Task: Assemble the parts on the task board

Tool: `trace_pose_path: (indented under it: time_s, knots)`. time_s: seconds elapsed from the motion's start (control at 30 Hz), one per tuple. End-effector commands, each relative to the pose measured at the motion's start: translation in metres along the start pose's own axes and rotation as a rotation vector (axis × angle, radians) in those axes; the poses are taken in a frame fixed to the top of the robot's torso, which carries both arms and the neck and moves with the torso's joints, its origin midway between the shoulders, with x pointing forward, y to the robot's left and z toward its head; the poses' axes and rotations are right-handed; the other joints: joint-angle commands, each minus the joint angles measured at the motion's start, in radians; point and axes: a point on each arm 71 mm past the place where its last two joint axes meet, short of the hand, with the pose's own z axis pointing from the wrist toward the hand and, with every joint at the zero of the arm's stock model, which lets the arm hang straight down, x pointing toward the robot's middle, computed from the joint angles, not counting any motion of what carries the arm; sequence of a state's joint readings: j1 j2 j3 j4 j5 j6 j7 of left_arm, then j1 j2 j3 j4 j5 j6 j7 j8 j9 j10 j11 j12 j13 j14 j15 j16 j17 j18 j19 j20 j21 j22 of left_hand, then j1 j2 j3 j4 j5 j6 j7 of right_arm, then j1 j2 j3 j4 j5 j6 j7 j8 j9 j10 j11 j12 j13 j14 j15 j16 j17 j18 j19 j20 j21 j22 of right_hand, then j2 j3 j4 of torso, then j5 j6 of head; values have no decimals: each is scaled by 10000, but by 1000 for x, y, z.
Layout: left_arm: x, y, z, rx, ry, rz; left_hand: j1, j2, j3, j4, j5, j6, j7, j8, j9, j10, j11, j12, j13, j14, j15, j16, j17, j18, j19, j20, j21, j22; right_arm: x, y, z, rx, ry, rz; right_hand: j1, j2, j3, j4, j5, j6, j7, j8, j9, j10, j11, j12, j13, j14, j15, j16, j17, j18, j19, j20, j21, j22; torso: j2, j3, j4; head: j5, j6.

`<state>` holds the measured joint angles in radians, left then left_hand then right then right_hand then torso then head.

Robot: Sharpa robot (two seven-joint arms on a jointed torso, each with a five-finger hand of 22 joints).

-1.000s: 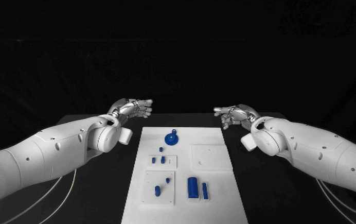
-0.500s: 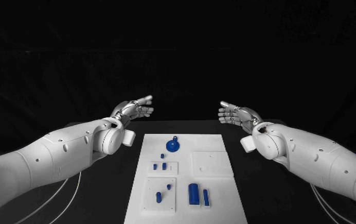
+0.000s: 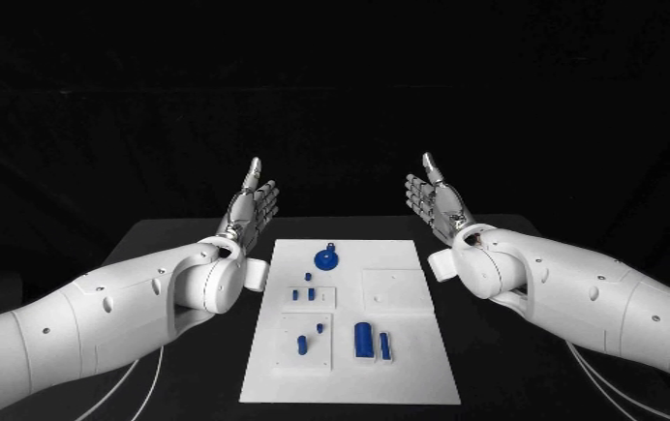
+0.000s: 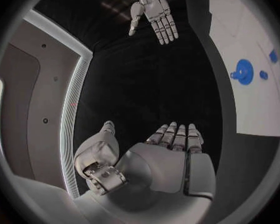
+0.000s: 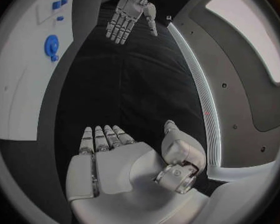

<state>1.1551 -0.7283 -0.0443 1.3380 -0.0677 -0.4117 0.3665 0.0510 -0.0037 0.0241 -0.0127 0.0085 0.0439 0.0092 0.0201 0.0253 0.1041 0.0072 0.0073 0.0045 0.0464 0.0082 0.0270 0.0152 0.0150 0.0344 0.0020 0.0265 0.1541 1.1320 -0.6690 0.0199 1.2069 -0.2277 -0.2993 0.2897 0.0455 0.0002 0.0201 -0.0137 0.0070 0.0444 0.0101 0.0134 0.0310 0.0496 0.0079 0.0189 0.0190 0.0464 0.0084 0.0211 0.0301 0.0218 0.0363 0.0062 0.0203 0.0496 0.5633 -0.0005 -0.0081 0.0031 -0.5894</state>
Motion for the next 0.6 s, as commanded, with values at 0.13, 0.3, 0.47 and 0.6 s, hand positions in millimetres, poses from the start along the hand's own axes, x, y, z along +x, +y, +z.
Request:
trace_pose_path:
  time_s: [0.13, 0.3, 0.47, 0.6]
  knots:
    - [19, 7, -31, 531, -1750, -46, -510, 37, -241, 127, -85, -439, -92, -201, -253, -1041, -72, -73, -45, -464, -82, -270, -152, -150, -344, -20, -265, -1541, 20, -4, -34, -582, -2078, 750, -455, -2, -201, 137, -70, -444, -101, -134, -310, -496, -79, -189, -190, -464, -84, -211, -301, -218, -363, -62, -203, -496, -191, 5, 81, -31, -106]
    - [29, 10, -45, 497, -1962, -142, -510, 37, -241, 127, -85, -439, -92, -201, -253, -1041, -72, -73, -45, -464, -82, -270, -152, -150, -344, -20, -265, -1541, 34, -6, -53, -505, -2485, 973, -455, -2, -201, 137, -70, -444, -101, -134, -310, -496, -79, -189, -190, -464, -84, -211, -301, -218, -363, -62, -203, -496, -191, 5, 81, -31, -106]
    - [31, 11, -47, 489, -2006, -160, -510, 37, -241, 127, -85, -439, -92, -201, -253, -1041, -72, -73, -45, -464, -82, -270, -152, -150, -344, -20, -265, -1541, 42, -7, -65, -433, -2697, 1065, -455, -2, -201, 137, -70, -444, -101, -134, -310, -496, -79, -189, -190, -464, -84, -211, -301, -218, -363, -62, -203, -496, -191, 5, 81, -31, -106]
    - [31, 11, -47, 489, -2006, -160, -510, 37, -241, 127, -85, -439, -92, -201, -253, -1041, -72, -73, -45, -464, -82, -270, -152, -150, -344, -20, -265, -1541, 42, -7, -66, -426, -2717, 1073, -455, -2, -201, 137, -70, -444, -101, -134, -310, -496, -79, -189, -190, -464, -84, -211, -301, -218, -363, -62, -203, -496, -191, 5, 81, -31, -106]
